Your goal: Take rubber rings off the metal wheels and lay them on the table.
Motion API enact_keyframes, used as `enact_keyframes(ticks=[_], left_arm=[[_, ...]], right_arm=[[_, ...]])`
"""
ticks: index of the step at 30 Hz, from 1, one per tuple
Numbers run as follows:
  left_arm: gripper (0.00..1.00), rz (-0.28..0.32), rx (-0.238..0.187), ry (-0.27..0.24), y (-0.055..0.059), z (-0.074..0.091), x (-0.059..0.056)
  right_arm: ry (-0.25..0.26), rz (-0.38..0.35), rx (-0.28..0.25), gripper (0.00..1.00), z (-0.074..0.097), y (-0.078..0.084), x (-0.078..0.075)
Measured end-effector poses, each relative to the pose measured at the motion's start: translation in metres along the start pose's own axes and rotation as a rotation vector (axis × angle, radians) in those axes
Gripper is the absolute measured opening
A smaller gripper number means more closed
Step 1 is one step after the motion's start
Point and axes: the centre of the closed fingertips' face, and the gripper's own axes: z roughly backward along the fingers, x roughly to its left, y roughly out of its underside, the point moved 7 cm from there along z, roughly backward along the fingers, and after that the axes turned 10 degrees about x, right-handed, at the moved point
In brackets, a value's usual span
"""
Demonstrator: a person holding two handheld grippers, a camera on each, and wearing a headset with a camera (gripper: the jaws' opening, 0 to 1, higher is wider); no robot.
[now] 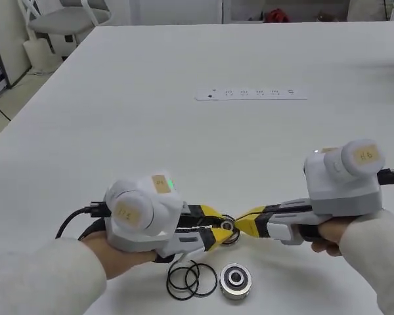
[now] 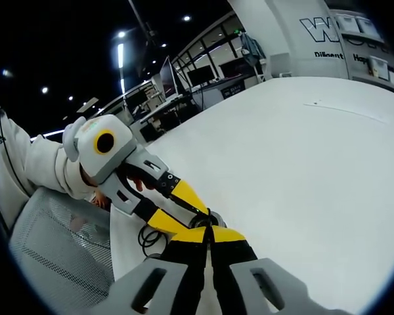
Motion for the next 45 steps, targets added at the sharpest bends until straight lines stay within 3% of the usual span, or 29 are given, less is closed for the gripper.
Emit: enact_keyframes(ticks=[12,19,24,33,39,45], left_arm=[[0.30,-0.023,-0.006,0.055,-0.011,0.014,0.000],[0.39,-0.033,-0.028,0.057,-0.022,0.037,0.001],[0.44,-0.039,-0.044,0.028,-0.024,0.061,0.005],[0.53,-0.035,-0.044,-0.004,-0.019,0.095,0.001],[0.63,-0.013,-0.039,-0.001,-0.012,0.107,-0.007],[0.65,0.010,-0.028,-0.014,-0.002,0.119,-0.018]], right_arm=[[-0.004,-0.019,-0.008,0.00,0.002,-0.002,0.000],[-0.005,-0.018,-0.011,0.00,0.003,-0.003,0.001],[-0.003,-0.015,-0.012,0.00,0.004,-0.003,0.002],[-0.003,-0.017,-0.014,0.00,0.005,-0.004,0.002],[-0.002,-0.021,-0.018,0.00,0.006,-0.005,0.002],[-0.008,-0.027,-0.033,0.00,0.008,-0.008,0.002]])
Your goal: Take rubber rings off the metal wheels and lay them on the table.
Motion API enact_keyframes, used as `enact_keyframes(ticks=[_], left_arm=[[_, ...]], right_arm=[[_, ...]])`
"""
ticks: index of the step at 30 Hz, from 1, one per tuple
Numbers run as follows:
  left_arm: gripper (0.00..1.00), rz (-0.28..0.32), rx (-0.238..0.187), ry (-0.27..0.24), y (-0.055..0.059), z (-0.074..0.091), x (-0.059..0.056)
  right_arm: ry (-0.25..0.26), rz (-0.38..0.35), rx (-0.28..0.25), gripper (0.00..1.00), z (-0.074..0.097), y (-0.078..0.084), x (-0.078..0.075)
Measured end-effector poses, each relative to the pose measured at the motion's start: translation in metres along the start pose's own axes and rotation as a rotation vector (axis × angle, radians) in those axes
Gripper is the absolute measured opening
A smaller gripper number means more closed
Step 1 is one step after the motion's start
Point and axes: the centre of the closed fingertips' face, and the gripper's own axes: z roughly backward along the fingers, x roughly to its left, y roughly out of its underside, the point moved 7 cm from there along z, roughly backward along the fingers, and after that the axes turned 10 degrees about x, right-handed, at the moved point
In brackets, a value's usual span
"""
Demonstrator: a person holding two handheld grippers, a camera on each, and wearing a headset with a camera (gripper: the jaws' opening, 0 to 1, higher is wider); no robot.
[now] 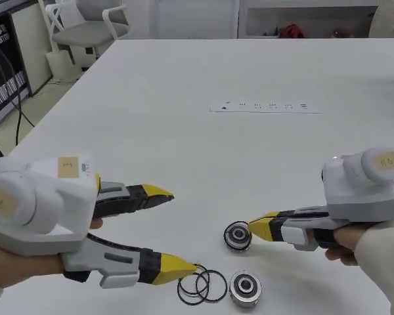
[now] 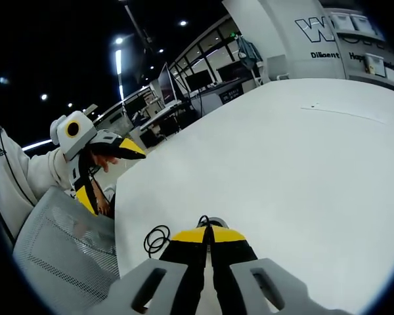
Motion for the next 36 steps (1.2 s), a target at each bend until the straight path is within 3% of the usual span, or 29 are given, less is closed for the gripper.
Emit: enact_keyframes(ticks=[9,19,36], left_arm=[[0.69,0.052,-0.015,-0.040,0.009,0.014,-0.006],[0.72,0.075,-0.003,-0.066,0.021,0.025,-0.011],[0.74,0.133,0.009,-0.075,0.039,0.028,-0.020]], right_arm=[[0.002,-0.004,-0.028,0.00,0.005,-0.006,0.000],[-0.024,-0.010,-0.053,0.00,0.007,-0.014,0.012],[-0.123,0.024,0.037,0.00,-0.010,-0.008,0.036]])
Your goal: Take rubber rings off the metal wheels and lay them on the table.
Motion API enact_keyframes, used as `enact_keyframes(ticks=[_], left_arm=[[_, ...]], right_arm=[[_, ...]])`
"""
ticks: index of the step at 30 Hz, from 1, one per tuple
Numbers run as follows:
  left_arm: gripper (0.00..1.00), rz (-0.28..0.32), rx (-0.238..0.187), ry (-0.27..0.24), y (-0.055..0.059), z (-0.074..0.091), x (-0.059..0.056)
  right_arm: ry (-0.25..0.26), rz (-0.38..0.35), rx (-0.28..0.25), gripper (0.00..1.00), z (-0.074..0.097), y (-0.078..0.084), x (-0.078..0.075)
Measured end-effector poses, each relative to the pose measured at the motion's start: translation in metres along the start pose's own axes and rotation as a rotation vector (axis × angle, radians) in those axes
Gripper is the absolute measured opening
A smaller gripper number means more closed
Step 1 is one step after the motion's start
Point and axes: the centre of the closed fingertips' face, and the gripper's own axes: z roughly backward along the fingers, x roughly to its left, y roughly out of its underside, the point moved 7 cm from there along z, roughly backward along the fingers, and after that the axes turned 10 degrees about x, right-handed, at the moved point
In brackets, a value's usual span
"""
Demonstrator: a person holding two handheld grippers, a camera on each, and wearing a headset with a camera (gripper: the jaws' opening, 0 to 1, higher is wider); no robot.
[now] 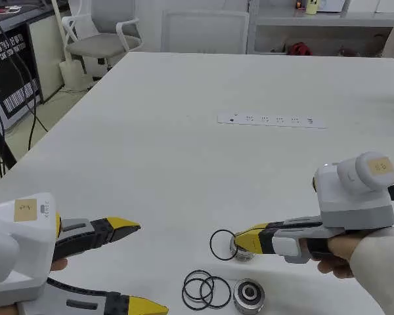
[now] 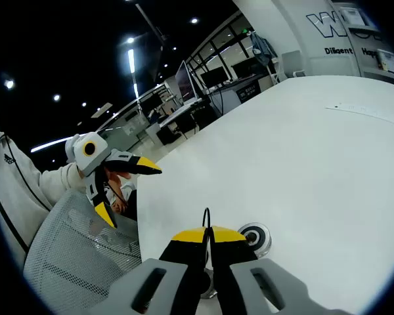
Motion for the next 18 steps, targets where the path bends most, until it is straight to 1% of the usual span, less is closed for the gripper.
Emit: enact_keyframes(ticks=[3,8,18], left_arm=[[0.75,0.012,0.003,-0.002,0.003,0.000,-0.001],[0.76,0.033,-0.012,-0.008,0.002,0.001,-0.004],[0.75,0.044,-0.002,-0.012,0.004,-0.001,-0.006]], right_arm=[[-0.016,0.005,0.021,0.00,-0.004,0.003,0.004],[-0.046,0.010,0.049,0.00,-0.009,0.007,0.008],[-0.099,0.015,0.107,0.00,-0.019,0.014,0.015]])
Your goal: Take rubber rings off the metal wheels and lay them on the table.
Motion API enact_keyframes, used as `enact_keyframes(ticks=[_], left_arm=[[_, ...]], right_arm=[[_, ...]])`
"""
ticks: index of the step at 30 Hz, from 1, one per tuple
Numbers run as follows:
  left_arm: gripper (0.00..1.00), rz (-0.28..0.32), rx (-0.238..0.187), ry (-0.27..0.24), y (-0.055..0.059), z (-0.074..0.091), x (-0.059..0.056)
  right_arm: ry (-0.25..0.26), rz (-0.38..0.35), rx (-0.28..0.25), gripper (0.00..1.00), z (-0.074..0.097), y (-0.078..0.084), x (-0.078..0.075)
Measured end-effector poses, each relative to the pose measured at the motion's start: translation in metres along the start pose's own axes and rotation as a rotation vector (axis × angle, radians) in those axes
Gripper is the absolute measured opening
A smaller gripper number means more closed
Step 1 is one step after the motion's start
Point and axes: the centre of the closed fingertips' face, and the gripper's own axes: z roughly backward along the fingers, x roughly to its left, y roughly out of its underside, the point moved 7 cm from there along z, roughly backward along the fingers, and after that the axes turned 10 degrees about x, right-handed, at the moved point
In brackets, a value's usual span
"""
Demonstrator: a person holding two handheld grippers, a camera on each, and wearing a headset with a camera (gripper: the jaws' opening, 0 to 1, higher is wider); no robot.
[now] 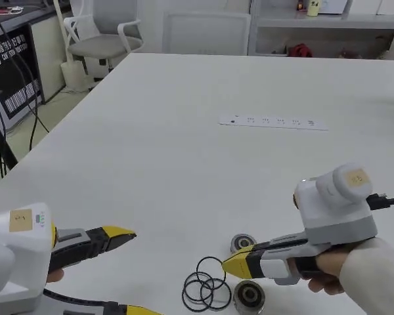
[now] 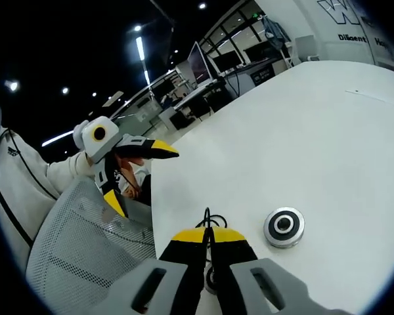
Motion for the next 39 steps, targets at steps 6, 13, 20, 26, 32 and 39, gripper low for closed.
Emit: enact_keyframes(ticks=[6,13,20,26,32,39], left_arm=[[0.75,0.002,0.003,0.003,0.002,0.000,0.000],[0.75,0.003,0.007,0.002,0.003,0.001,0.000],[0.75,0.005,0.008,0.003,0.004,0.001,0.000],[0.74,0.002,0.008,0.002,0.003,0.000,0.000],[0.74,-0.001,0.012,0.004,0.004,0.000,0.001],[0.74,0.000,0.015,0.002,0.004,0.000,0.001]], right_arm=[[-0.008,0.010,0.027,0.00,-0.006,0.003,0.003],[0.014,0.012,0.041,0.00,-0.008,0.007,0.000],[0.041,0.007,0.039,0.00,-0.008,0.008,-0.002],[0.102,0.054,0.077,0.04,-0.012,0.012,-0.006],[0.112,0.073,0.084,0.06,-0.013,0.012,-0.006],[0.121,0.081,0.086,0.08,-0.014,0.012,-0.007]])
